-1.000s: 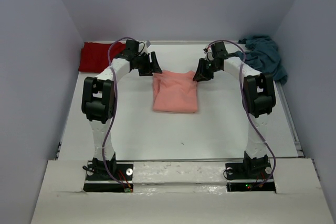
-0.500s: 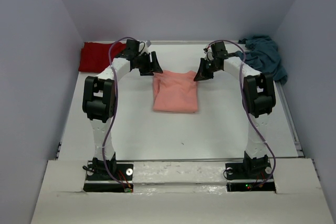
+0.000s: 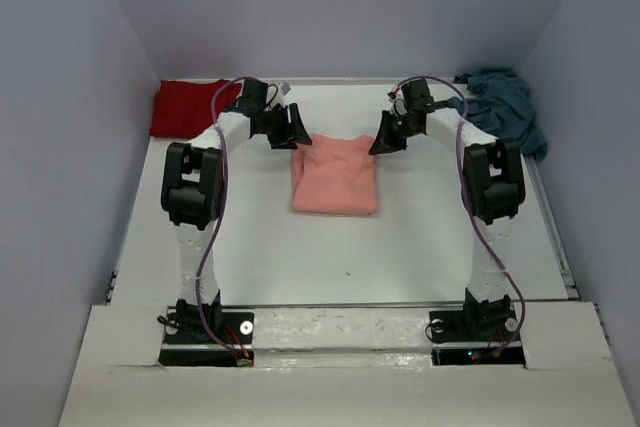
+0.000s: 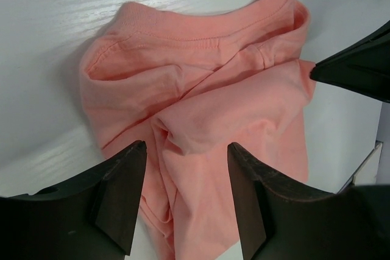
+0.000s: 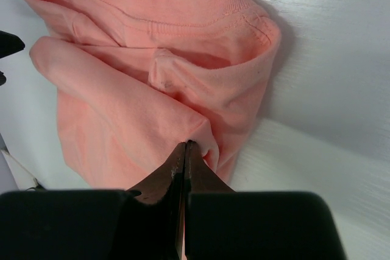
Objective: Fold and stack the t-shirts
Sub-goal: Fold the tshirt
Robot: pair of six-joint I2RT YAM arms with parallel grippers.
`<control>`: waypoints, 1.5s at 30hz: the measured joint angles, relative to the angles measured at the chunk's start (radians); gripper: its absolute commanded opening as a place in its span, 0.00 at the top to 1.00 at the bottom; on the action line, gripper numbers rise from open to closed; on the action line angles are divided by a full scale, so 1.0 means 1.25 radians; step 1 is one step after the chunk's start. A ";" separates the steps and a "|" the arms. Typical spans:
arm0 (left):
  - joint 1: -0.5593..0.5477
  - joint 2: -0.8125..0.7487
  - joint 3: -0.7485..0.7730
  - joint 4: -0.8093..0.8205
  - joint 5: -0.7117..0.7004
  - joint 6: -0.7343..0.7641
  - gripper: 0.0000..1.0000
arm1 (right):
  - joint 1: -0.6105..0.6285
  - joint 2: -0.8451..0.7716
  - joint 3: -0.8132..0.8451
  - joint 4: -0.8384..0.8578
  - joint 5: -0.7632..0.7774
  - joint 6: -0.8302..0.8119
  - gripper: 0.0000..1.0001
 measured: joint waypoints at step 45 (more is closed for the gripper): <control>-0.014 0.079 0.065 -0.049 0.022 -0.002 0.92 | 0.000 0.005 0.007 0.000 0.000 0.000 0.99</control>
